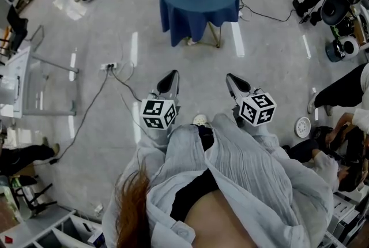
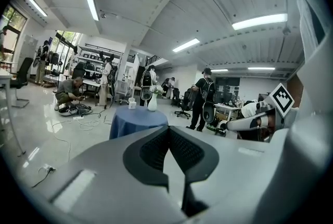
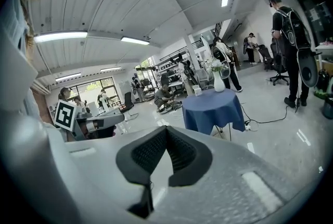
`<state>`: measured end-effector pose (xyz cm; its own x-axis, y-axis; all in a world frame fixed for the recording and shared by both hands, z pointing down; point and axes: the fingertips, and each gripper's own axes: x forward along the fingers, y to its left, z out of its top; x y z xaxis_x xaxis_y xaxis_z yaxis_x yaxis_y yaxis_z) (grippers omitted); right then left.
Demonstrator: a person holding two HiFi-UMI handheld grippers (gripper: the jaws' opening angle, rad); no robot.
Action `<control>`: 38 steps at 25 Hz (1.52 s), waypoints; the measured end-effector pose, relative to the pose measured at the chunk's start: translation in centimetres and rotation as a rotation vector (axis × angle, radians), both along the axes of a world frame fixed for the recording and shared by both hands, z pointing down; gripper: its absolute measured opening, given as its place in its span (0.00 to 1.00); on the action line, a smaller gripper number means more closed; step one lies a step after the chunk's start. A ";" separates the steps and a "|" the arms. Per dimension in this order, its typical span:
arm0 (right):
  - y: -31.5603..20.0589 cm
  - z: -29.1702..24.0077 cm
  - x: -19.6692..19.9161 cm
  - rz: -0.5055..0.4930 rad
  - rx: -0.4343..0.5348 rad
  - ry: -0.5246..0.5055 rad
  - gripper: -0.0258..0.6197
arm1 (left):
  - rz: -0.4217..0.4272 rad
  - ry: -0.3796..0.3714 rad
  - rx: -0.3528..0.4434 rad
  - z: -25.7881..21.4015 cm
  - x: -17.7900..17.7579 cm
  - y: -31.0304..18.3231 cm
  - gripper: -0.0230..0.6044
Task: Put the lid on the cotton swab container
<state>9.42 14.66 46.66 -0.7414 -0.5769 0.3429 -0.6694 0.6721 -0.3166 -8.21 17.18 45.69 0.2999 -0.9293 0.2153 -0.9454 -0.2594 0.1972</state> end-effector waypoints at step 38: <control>-10.8 1.6 -2.9 -0.047 -0.093 -0.016 0.04 | -0.043 0.033 -0.104 2.3 -1.9 -9.3 0.06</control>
